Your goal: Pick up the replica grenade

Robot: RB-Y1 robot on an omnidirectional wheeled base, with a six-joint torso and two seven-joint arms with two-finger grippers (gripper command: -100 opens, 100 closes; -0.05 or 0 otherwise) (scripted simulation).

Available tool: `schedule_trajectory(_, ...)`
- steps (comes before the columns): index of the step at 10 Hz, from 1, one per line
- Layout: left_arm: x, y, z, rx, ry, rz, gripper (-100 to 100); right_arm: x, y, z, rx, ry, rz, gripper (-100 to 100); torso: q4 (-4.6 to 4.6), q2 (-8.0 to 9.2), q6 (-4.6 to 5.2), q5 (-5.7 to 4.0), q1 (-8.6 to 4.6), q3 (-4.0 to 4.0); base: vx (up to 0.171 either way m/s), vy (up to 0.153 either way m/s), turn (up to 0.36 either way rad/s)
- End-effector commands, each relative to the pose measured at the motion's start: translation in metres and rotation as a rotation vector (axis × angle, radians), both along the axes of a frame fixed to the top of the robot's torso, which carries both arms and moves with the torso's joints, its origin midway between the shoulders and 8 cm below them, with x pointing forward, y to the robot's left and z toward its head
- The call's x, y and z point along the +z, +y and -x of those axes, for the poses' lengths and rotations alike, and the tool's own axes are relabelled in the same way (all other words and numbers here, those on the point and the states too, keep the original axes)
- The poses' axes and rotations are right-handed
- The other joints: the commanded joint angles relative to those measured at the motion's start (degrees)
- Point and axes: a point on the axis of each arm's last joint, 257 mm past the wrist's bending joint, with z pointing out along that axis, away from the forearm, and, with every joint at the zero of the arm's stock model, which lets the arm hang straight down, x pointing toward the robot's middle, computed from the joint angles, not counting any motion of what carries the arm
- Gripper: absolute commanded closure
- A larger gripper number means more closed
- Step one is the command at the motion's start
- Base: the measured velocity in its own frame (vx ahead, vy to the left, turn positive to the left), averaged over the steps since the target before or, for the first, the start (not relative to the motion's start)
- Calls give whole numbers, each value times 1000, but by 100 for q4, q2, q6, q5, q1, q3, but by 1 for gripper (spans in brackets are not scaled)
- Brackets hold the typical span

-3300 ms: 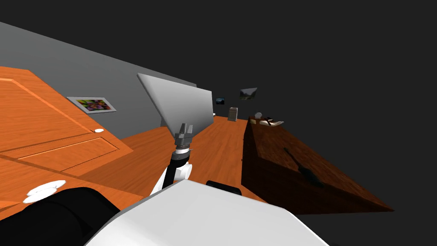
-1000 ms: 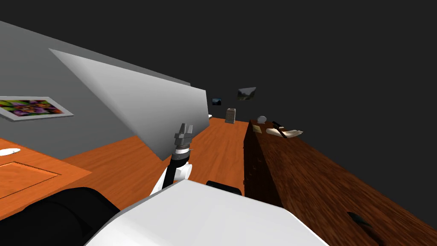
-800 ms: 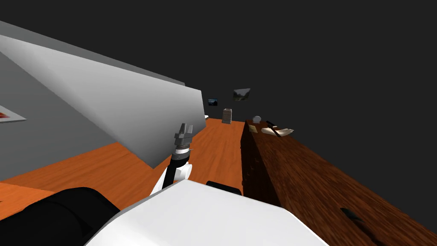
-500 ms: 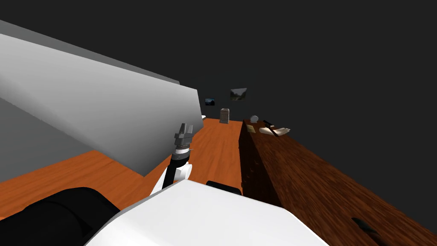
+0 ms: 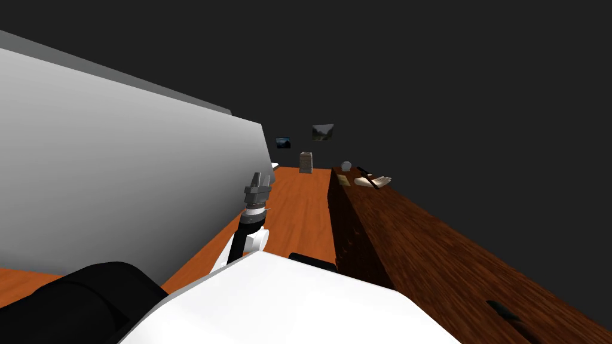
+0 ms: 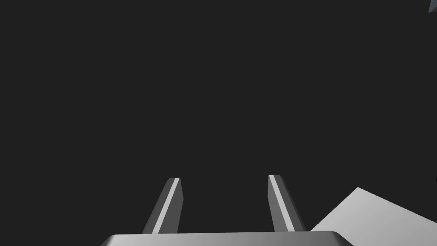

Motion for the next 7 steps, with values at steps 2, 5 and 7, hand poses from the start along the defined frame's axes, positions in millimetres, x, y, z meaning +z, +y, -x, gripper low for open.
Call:
schedule_trajectory(2,0,0,0,0,0,0,0,-4,-2,0,78,-2,3,-100,-1,3,-10,1,2,0,171,55,-319)
schedule_trajectory(5,0,0,0,0,0,0,0,-7,-4,-1,156,0,3,-100,2,22,-16,1,-5,10,99,77,-228)
schedule_trajectory(7,0,0,0,0,0,0,0,-6,-4,-1,160,2,1,-100,2,19,-9,5,14,9,63,74,-196)
